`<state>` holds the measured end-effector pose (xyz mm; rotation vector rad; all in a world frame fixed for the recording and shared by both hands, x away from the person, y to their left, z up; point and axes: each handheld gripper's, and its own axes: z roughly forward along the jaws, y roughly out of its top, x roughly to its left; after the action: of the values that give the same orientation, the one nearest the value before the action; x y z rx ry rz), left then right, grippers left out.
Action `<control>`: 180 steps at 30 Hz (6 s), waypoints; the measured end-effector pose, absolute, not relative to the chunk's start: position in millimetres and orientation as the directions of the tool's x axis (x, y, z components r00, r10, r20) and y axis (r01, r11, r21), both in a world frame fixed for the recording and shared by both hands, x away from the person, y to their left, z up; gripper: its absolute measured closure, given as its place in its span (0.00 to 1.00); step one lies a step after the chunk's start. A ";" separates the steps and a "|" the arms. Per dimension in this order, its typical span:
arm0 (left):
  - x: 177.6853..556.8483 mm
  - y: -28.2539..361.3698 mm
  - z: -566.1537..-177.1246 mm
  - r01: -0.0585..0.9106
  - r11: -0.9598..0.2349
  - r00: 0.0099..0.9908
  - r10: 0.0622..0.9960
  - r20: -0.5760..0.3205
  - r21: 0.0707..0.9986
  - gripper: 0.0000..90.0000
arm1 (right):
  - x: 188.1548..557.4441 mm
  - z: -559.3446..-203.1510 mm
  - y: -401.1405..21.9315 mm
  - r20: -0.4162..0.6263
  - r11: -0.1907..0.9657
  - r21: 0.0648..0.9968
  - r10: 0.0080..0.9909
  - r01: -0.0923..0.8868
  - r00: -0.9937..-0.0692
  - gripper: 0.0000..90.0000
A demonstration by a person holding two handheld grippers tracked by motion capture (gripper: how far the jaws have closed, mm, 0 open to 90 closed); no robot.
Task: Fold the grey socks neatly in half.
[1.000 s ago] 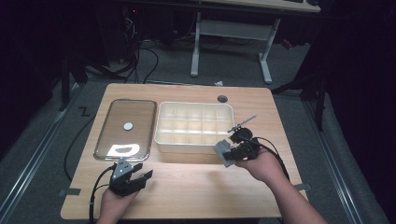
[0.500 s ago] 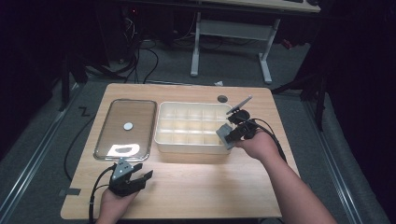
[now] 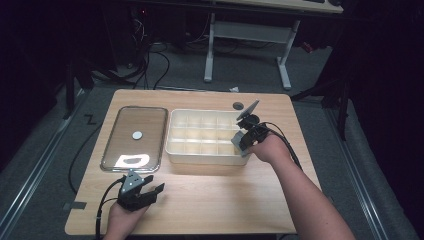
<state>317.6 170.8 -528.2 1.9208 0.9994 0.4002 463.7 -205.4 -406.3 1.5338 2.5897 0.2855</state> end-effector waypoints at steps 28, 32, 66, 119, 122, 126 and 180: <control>318.9 173.1 -528.2 0.485 -0.255 0.615 0.780 -0.119 0.836 0.51 | 475.8 -429.7 -201.0 -0.037 0.468 0.153 0.883 0.870 -0.469 0.80; 319.2 172.9 -528.6 0.488 -0.257 0.616 0.778 -0.120 0.834 0.51 | 472.9 -431.9 -201.1 -0.054 0.472 0.177 0.881 0.864 -0.470 0.80; 318.4 171.2 -528.4 0.481 -0.275 0.618 0.780 -0.099 0.832 0.51 | 485.6 -449.3 -178.0 -0.148 0.546 -0.011 0.828 0.838 -0.541 0.82; 316.3 167.8 -528.1 0.482 -0.284 0.630 0.770 -0.102 0.829 0.51 | 477.3 -446.1 -195.7 -0.029 0.490 0.102 0.871 0.866 -0.490 0.64; 316.2 167.1 -528.6 0.482 -0.285 0.630 0.770 -0.102 0.828 0.51 | 476.7 -440.6 -196.3 -0.027 0.492 0.107 0.870 0.864 -0.492 0.64; 316.3 166.3 -529.1 0.484 -0.281 0.628 0.771 -0.105 0.829 0.51 | 477.9 -429.8 -199.2 -0.022 0.496 0.128 0.867 0.859 -0.497 0.63; 315.3 162.7 -531.3 0.488 -0.291 0.638 0.762 -0.109 0.823 0.52 | 491.5 -456.8 -190.3 -0.029 0.482 0.071 0.876 0.874 -0.481 0.92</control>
<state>315.3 162.7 -531.3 1.9548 0.9826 0.3825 491.5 -190.3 -456.8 1.5678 2.6513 0.0713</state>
